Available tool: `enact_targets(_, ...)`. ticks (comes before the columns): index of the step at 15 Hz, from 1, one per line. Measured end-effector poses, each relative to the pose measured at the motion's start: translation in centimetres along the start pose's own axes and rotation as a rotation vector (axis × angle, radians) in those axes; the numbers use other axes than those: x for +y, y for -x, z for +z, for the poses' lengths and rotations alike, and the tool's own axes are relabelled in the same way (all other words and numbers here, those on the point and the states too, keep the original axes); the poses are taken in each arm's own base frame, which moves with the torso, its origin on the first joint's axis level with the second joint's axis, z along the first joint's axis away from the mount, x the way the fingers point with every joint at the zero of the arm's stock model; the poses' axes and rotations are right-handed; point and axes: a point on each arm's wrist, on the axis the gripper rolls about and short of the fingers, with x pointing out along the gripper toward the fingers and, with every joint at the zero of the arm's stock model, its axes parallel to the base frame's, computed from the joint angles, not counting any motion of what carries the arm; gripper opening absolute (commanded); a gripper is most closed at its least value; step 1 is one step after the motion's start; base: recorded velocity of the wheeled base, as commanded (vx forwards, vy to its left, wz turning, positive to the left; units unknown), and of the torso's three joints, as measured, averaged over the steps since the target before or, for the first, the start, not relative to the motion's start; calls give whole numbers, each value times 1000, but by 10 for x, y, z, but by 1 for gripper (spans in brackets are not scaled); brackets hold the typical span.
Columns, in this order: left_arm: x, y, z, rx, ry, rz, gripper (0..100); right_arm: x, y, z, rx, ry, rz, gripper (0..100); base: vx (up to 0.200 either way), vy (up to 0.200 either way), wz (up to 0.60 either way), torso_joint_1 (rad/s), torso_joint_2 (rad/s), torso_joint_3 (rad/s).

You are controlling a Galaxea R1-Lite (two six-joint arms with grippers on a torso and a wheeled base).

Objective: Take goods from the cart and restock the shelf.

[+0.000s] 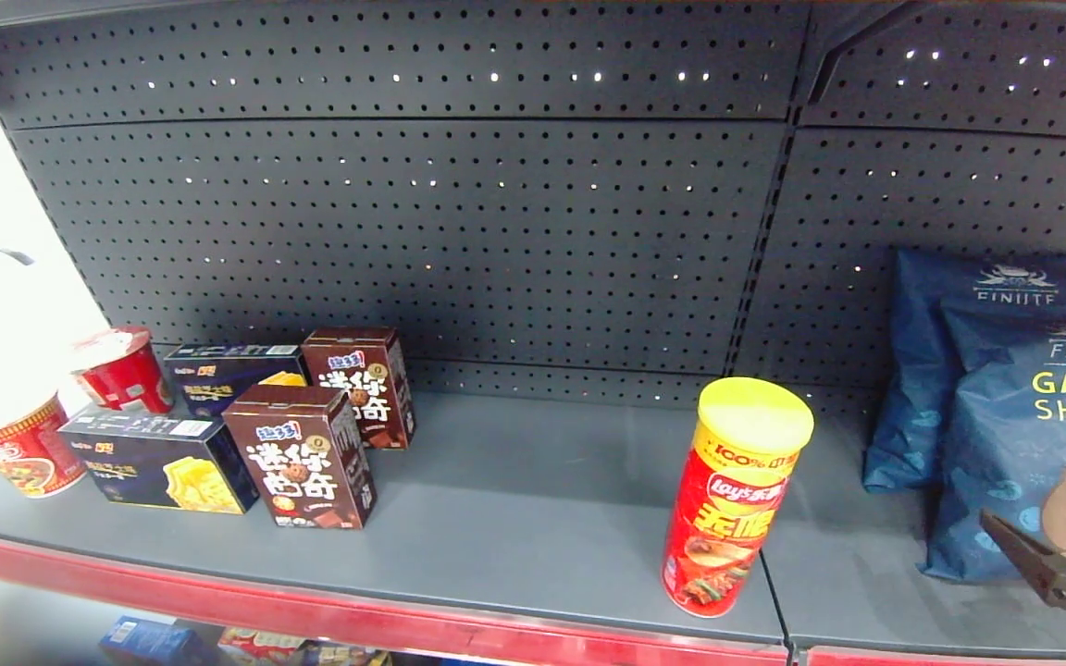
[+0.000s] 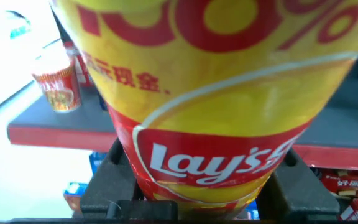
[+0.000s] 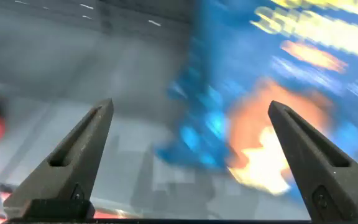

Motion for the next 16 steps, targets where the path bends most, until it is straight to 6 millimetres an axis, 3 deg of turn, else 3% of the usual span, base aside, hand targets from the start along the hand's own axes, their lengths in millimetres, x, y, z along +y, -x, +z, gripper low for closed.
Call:
enact_targets(2,-1,0,7,-5,-9,-16,0,-2,23,-3,12,-13,-83,100,0,0,0,0,0,0)
enact_targets(6,-1,2,0,1,-9,-36,0,-4,62,-11,-35,-66,-191,100,0,0,0,0,0,0)
enact_targets(11,-1,3,2,-13,-8,-36,0,4,104,-49,-76,-88,-261,100,0,0,0,0,0,0)
enact_targets(13,-1,2,3,-9,-7,-38,0,8,111,-67,-54,-136,-287,100,0,0,0,0,0,0)
enact_targets(16,-1,0,4,-6,-4,-50,0,9,115,-76,-35,-124,-350,100,0,0,-200,-1,-2,2)
